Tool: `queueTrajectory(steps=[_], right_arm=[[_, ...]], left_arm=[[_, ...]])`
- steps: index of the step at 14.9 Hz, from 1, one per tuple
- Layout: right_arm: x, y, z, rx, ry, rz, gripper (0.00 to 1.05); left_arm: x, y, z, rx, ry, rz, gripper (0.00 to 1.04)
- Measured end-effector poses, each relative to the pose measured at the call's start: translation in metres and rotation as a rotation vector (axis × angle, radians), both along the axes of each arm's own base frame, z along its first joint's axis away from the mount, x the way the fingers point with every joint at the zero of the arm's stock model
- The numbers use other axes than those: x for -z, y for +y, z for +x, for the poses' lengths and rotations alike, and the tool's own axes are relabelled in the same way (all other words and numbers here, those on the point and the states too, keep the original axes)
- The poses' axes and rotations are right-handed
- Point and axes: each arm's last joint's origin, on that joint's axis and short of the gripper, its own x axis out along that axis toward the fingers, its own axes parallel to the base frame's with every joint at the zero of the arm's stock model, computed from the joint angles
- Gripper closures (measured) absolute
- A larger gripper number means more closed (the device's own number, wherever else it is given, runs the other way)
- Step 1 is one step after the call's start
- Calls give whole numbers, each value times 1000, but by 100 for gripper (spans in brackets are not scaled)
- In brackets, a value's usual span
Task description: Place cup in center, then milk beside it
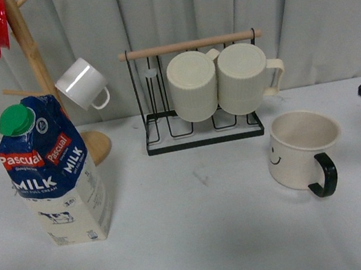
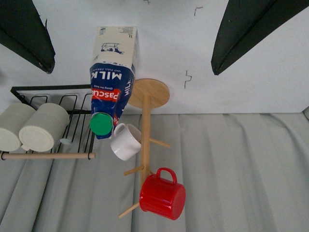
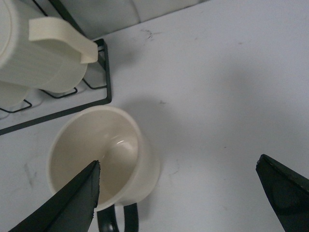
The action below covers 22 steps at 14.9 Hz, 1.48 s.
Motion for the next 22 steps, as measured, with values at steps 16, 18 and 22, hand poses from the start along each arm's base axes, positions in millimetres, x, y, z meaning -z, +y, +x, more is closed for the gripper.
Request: queueTrajectory(steps=[16, 18, 22], right_arm=[[47, 29, 65, 8, 245, 6, 52], [47, 29, 65, 7, 247, 5, 69], [46, 29, 65, 4, 248, 7, 78]], left_arm=[[0, 0, 0, 0, 0, 0, 7], [0, 0, 0, 0, 0, 0, 7], [0, 0, 0, 0, 0, 0, 7]])
